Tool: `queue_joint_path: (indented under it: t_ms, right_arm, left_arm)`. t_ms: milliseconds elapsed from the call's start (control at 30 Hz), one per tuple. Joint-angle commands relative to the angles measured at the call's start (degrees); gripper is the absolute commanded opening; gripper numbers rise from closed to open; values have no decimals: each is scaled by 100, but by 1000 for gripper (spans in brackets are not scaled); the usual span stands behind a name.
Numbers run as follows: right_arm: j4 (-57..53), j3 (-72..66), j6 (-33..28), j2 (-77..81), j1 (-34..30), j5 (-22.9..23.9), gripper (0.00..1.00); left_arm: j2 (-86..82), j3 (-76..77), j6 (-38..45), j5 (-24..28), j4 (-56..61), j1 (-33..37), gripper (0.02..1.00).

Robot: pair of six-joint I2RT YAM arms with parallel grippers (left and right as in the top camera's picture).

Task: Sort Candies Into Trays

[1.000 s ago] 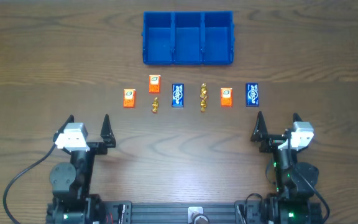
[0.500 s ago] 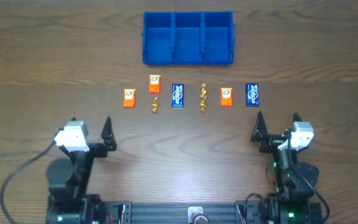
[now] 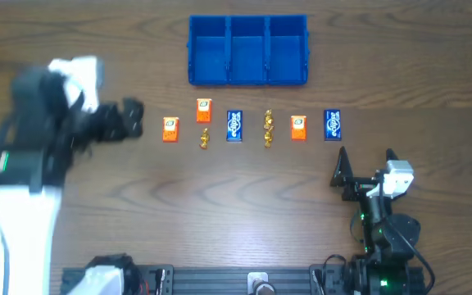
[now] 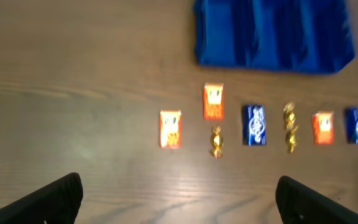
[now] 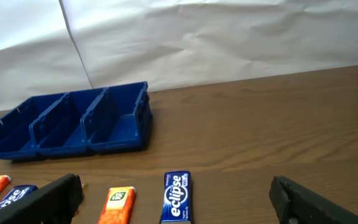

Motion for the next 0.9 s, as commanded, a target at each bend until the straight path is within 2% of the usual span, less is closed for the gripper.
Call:
queue_joint_path:
  t_ms: [33, 433, 800, 900]
  right_arm:
    - [-59, 4, 35, -42, -2, -11, 998]
    - [-59, 4, 35, -42, -2, -11, 998]
    - [-59, 4, 35, -42, -2, -11, 998]
    - [-59, 4, 35, -42, -2, -11, 998]
  left_arm:
    - [1777, 479, -144, -111, -251, -494, 998]
    - [3915, 474, -302, -494, 192, -938, 1000]
    - [4730, 474, -492, -763, 409, -935, 993]
    - [4896, 474, -494, -763, 503, -938, 954]
